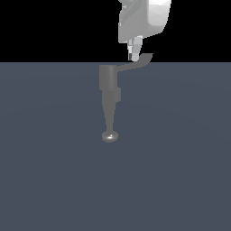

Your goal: Turn on the faucet by rotating a designated handle.

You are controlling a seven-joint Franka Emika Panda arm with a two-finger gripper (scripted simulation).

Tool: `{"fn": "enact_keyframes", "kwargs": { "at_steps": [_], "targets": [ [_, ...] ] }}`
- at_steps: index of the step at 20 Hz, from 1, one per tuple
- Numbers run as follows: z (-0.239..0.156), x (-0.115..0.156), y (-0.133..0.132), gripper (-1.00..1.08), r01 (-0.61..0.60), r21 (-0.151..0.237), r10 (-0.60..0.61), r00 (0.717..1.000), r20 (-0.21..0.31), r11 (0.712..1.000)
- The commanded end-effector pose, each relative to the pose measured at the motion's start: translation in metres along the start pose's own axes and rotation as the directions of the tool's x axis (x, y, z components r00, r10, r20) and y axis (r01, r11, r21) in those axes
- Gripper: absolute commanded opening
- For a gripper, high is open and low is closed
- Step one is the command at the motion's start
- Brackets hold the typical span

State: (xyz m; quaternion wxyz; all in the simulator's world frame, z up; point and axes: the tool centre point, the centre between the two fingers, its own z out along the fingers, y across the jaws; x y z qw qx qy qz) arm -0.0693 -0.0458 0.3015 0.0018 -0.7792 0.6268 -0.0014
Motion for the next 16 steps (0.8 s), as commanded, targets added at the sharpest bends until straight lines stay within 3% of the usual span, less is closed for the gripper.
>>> {"fn": "enact_keyframes", "kwargs": {
  "at_steps": [1, 16],
  "targets": [
    [0.002, 0.014, -0.003, -1.0, -0.017, -0.001, 0.017, 1.0, 0.0, 1.0],
    [0.003, 0.045, -0.025, -1.0, -0.029, -0.004, 0.029, 1.0, 0.0, 1.0]
  ]
}}
